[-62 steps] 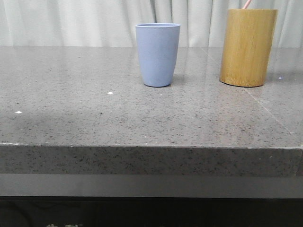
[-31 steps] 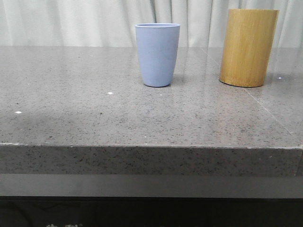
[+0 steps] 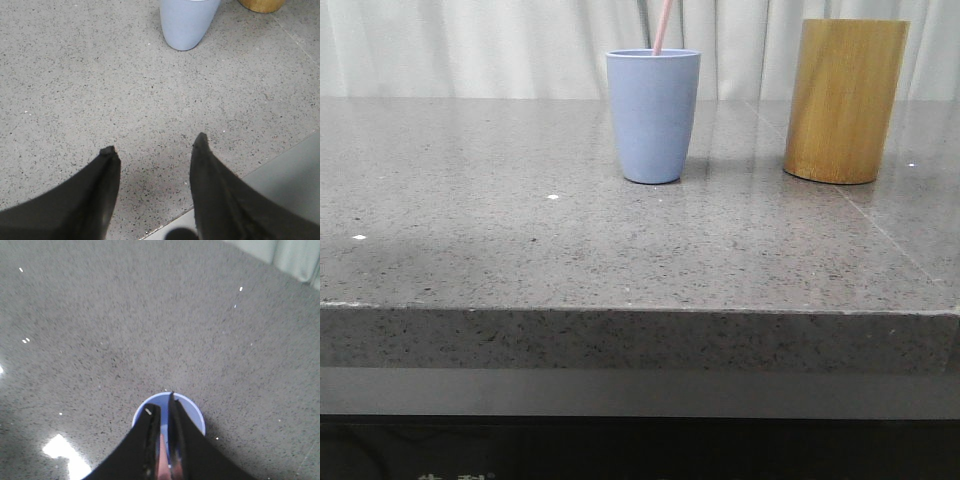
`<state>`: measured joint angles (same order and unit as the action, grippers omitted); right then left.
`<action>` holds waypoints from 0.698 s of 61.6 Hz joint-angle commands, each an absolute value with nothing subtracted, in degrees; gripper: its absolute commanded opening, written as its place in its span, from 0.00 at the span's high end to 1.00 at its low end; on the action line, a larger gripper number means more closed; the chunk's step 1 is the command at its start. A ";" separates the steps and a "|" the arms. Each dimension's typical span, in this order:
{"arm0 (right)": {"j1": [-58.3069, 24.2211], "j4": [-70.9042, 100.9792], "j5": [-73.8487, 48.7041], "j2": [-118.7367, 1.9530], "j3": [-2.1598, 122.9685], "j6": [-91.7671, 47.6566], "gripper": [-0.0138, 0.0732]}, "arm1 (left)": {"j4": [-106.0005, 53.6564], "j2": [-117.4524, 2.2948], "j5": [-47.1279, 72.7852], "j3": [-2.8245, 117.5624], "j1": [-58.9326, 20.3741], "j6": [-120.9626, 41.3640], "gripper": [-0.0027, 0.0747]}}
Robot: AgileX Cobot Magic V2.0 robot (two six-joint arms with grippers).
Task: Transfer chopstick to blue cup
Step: 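Move the chopstick over the blue cup, lower it in and release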
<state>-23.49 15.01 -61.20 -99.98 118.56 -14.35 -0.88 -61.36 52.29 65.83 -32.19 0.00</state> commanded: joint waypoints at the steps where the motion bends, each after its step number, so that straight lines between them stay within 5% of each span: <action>1: -23.64 14.64 -57.15 -99.92 120.31 -14.88 0.91 | -0.94 -60.37 48.83 67.39 -32.60 0.00 0.53; 10: -23.64 14.26 -56.76 -102.89 120.31 -14.88 0.87 | -0.94 -60.37 48.83 67.39 -32.60 0.00 0.53; 29: -23.57 14.26 -55.11 -103.08 120.31 -14.83 0.34 | -0.94 -60.37 48.83 67.39 -32.60 0.00 0.53; 43: -23.21 13.99 -55.93 -98.40 120.31 -14.77 0.32 | -0.94 -60.37 48.83 67.39 -32.60 0.00 0.53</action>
<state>-23.53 13.84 -58.92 -104.42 118.56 -14.35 -0.88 -61.36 52.29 65.83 -32.19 0.00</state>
